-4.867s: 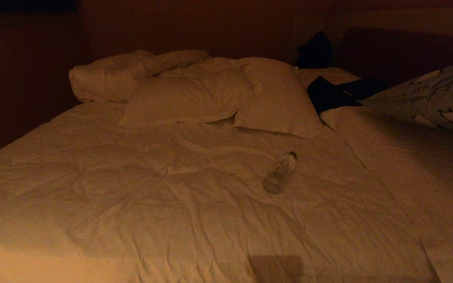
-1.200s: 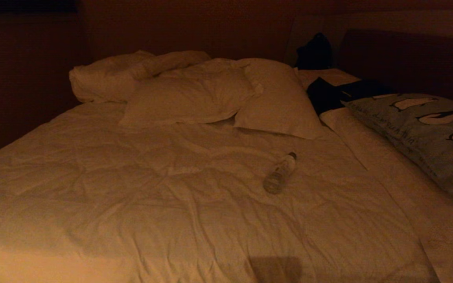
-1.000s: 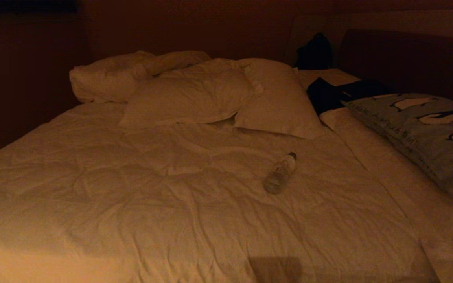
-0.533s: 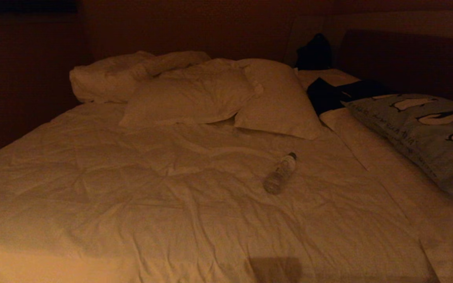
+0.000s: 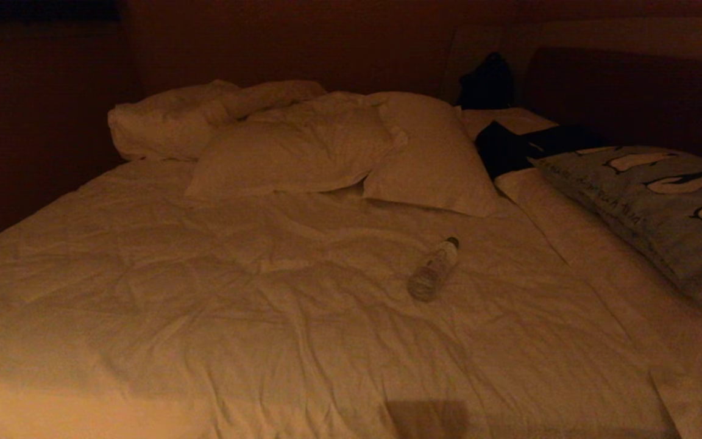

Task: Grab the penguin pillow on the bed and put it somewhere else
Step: Pick up the pillow

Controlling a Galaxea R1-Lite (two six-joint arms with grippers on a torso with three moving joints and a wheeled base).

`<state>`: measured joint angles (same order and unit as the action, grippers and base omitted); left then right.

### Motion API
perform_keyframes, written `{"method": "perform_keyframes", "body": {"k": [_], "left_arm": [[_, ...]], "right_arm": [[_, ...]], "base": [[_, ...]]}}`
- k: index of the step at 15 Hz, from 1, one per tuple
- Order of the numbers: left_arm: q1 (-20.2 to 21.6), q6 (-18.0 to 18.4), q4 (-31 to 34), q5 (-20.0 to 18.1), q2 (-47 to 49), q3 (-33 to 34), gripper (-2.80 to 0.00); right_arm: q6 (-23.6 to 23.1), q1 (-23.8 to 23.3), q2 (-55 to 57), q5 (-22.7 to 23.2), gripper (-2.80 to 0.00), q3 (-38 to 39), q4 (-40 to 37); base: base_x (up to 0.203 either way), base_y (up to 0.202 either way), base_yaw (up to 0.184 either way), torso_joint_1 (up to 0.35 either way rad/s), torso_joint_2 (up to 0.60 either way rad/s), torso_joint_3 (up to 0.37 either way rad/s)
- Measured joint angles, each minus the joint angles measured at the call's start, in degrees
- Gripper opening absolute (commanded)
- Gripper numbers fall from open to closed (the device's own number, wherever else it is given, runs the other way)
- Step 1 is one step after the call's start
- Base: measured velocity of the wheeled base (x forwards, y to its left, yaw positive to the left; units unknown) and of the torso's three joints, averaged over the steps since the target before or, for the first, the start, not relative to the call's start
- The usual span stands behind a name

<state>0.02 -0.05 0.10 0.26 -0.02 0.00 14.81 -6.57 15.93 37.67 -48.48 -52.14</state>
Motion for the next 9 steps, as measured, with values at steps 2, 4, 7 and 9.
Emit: {"method": "perform_keyframes", "body": {"k": [2, 4, 7, 9], "left_arm": [[0.0, 0.0, 0.0, -0.02, 0.0, 0.0, -2.8], [0.0, 0.03, 0.0, -0.04, 0.0, 0.0, -2.8], [-0.02, 0.0, 0.0, -0.02, 0.0, 0.0, -2.8], [0.0, -0.02, 0.0, -0.02, 0.0, 0.0, -2.8]], "right_arm": [[-0.15, 0.21, -0.34, -2.59, -2.8, -0.16, 2.39], [-0.16, 1.07, -0.52, -4.76, -2.8, -0.3, 5.26], [-0.1, 5.77, -0.77, -7.83, -2.8, -1.15, 9.33], [0.04, 8.13, -1.88, -10.63, -2.8, -0.31, 11.14]], "base": [[0.0, 0.0, 0.0, 0.0, 0.0, 0.0], [0.0, 0.0, 0.0, 0.0, 0.0, 0.0], [0.0, 0.0, 0.0, 0.0, 0.0, 0.0], [0.0, 0.0, 0.0, 0.0, 0.0, 0.0]]}}
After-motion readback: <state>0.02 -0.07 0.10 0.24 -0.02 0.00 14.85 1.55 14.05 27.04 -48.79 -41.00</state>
